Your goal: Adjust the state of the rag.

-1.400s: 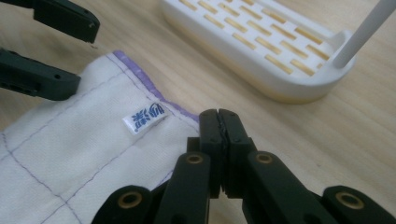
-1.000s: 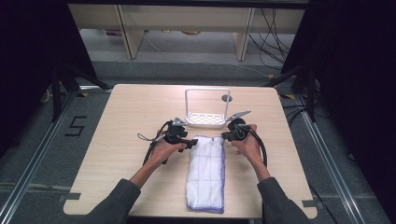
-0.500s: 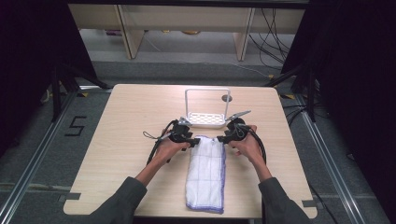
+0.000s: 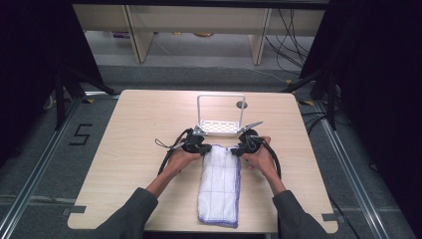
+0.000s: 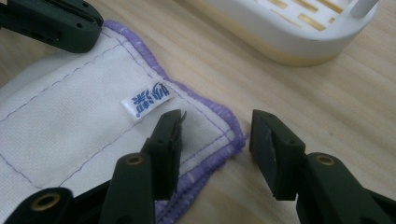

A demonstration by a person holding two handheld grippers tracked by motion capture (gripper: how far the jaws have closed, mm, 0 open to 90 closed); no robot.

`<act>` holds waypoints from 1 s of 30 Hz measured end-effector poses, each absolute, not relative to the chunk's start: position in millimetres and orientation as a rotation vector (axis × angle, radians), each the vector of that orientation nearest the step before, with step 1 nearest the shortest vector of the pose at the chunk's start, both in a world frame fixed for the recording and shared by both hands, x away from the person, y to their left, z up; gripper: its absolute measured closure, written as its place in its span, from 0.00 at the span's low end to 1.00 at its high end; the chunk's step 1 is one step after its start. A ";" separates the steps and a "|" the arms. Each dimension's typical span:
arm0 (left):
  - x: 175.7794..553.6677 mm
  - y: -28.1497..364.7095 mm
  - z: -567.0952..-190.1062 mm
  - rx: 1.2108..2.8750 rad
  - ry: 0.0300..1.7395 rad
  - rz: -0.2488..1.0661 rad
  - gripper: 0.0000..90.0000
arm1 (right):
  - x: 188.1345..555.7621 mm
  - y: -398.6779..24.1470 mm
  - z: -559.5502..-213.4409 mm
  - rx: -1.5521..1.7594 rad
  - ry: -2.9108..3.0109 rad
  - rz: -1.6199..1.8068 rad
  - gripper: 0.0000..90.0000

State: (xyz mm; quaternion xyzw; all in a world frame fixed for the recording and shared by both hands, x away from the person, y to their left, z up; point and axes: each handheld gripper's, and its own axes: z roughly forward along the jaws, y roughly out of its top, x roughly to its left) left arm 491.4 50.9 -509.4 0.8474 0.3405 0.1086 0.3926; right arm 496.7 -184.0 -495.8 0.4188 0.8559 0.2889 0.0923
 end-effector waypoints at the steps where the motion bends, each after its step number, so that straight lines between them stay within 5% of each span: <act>1: 491.4 51.0 -509.3 2.152 0.863 0.278 0.95 | 495.1 -183.6 -494.9 1.253 2.528 0.849 0.61; 9: 491.1 50.8 -508.3 2.157 0.856 0.294 0.97 | 492.7 -179.6 -496.4 1.260 2.511 0.824 0.70; 17: 490.3 52.8 -505.4 2.150 0.865 0.299 0.98 | 490.9 -179.9 -496.9 1.193 2.537 0.896 0.95; 30: 479.8 65.0 -479.1 2.121 0.824 0.350 0.98 | 479.5 -176.9 -467.1 1.139 2.488 1.058 0.97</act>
